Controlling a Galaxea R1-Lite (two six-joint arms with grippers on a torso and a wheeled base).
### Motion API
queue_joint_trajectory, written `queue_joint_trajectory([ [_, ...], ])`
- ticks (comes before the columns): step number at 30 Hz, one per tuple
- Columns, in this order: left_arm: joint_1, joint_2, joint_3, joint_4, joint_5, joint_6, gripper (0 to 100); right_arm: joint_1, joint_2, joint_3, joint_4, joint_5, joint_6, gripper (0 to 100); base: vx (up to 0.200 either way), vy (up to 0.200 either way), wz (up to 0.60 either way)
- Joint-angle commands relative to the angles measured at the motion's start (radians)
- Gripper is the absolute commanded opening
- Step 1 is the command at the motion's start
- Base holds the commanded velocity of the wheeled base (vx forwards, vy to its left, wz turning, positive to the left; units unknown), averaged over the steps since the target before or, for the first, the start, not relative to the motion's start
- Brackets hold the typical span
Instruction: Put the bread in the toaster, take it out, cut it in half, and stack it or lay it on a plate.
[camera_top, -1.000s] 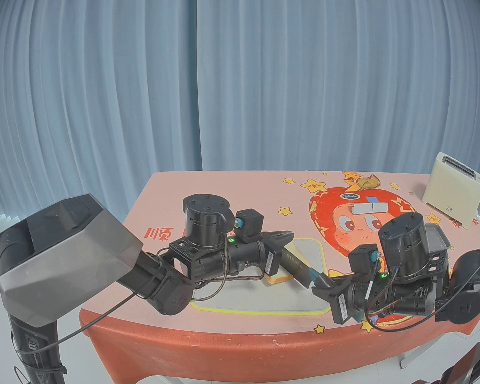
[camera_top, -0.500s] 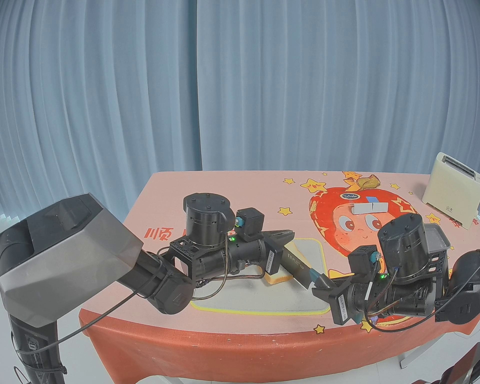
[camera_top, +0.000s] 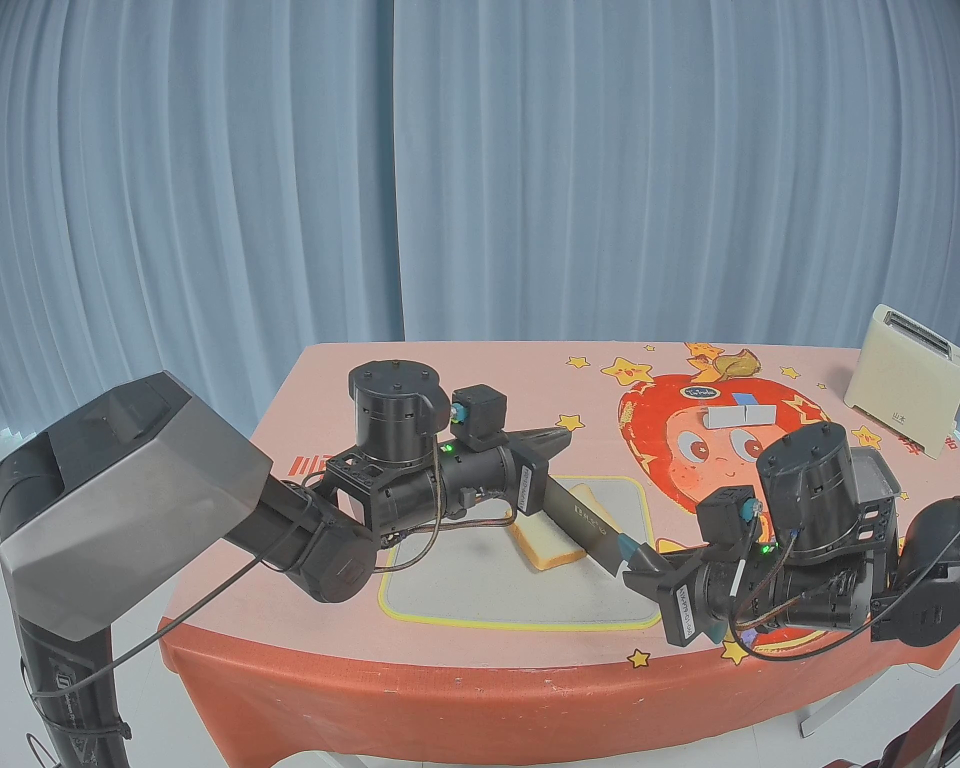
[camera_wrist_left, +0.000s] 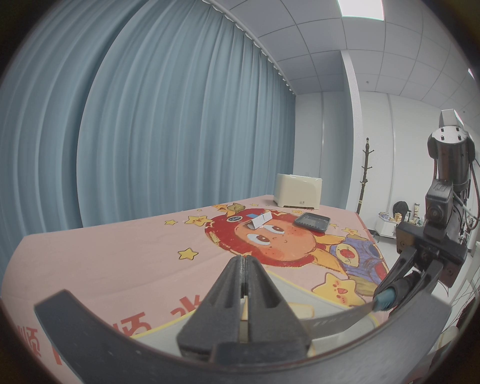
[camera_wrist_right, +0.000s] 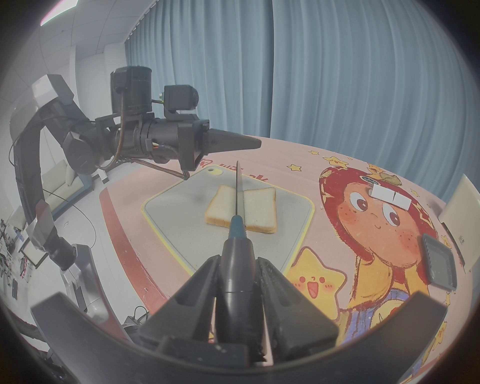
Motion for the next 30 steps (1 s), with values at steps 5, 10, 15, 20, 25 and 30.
queue_joint_trajectory([
  [5,0.007,0.004,0.043,-0.014,-0.002,-0.001,0,-0.001,0.000,-0.001,-0.001,0.000,0.001,0,0.000,0.000,0.00],
  [10,0.003,0.002,0.048,-0.015,-0.007,0.001,0,0.000,0.003,-0.001,-0.001,0.000,0.005,0,0.000,0.000,0.00],
  [15,0.006,0.005,0.048,-0.017,-0.007,0.004,0,-0.001,0.005,-0.009,-0.001,0.000,0.005,0,0.000,0.000,0.00],
  [20,0.006,0.005,0.059,-0.031,-0.012,0.004,0,0.000,0.005,-0.009,0.000,0.000,0.031,0,0.000,0.000,0.00],
  [25,0.003,0.005,0.071,-0.094,-0.013,0.002,0,0.002,0.003,-0.009,0.000,0.000,0.049,0,0.000,0.000,0.00],
  [30,0.003,0.025,0.071,-0.097,-0.015,0.002,0,0.002,0.002,-0.007,0.000,0.000,0.049,0,0.000,0.000,0.00],
])
